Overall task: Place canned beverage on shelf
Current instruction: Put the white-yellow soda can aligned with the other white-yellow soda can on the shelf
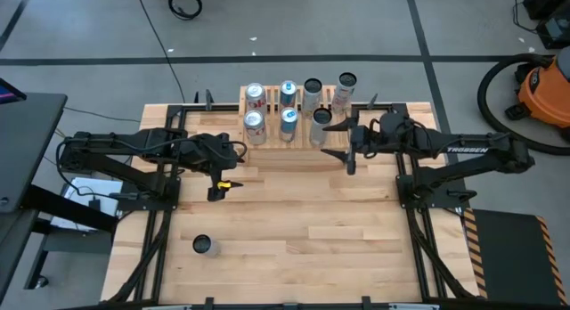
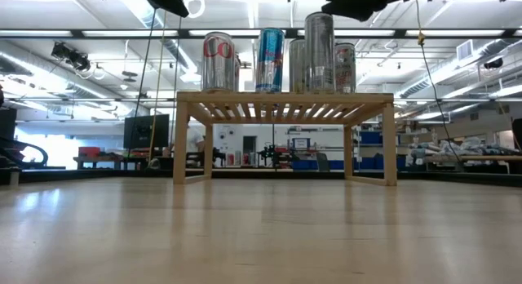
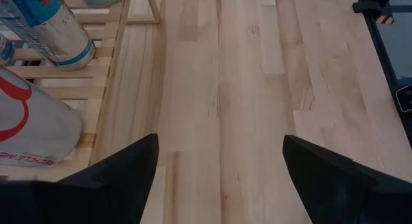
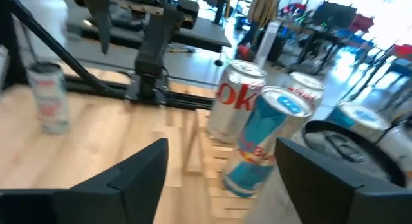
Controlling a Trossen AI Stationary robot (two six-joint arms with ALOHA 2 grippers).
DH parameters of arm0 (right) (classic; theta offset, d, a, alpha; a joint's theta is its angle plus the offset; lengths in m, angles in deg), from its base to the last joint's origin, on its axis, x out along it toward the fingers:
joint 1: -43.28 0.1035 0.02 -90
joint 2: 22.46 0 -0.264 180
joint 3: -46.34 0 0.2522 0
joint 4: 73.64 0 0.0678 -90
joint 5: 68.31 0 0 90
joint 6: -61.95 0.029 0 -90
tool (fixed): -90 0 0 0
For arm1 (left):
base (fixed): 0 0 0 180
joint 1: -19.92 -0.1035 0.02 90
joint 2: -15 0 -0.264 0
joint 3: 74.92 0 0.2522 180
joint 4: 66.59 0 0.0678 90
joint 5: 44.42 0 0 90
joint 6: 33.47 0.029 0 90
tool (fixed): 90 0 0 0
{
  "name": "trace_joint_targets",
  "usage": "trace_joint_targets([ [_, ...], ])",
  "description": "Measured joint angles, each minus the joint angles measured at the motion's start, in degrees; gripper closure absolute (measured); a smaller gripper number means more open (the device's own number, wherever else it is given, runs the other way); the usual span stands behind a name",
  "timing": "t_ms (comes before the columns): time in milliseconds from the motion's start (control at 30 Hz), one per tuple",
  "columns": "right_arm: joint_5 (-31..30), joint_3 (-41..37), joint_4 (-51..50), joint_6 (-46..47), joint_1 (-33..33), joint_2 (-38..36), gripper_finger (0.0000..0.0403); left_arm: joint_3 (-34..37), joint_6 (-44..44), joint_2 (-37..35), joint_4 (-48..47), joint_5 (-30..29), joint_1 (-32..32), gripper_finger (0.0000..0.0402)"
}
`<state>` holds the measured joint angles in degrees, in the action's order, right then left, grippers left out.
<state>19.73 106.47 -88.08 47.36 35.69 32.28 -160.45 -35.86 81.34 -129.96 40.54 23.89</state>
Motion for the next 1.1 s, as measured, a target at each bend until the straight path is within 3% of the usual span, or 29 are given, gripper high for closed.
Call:
trace_joint_targets([
  [133, -5.7, 0.0, -0.1, -3.9, 1.2, 0.0, 0.0064, 0.0, 0.0, 0.0, 0.0, 0.0, 0.0, 0.0067],
  [333, -16.0, 0.1, -3.4, -2.7, 3.1, -0.3, 0.0007, 0.0, 0.1, 0.0, 0.0, 0.0, 0.0, 0.0067],
  [600, -18.2, 0.1, -2.4, -2.1, 5.3, -0.3, 0.0019, 0.0, 3.3, 0.0, 0.0, 0.0, 0.0, 0.0067],
  [867, -24.3, 0.1, -1.8, 2.0, 9.8, -0.3, 0.002, 0.0, 3.5, 0.0, 0.0, 0.0, 0.0, 0.0067],
  [967, -28.6, 0.1, -1.6, 1.6, 11.6, -0.3, 0.002, 0.0, 3.6, 0.0, 0.0, 0.0, 0.0, 0.0067],
  [1100, -39.7, 0.1, -1.5, 2.0, 13.8, -0.3, 0.002, 0.0, 3.6, 0.0, 0.0, 0.0, 0.0, 0.0067],
])
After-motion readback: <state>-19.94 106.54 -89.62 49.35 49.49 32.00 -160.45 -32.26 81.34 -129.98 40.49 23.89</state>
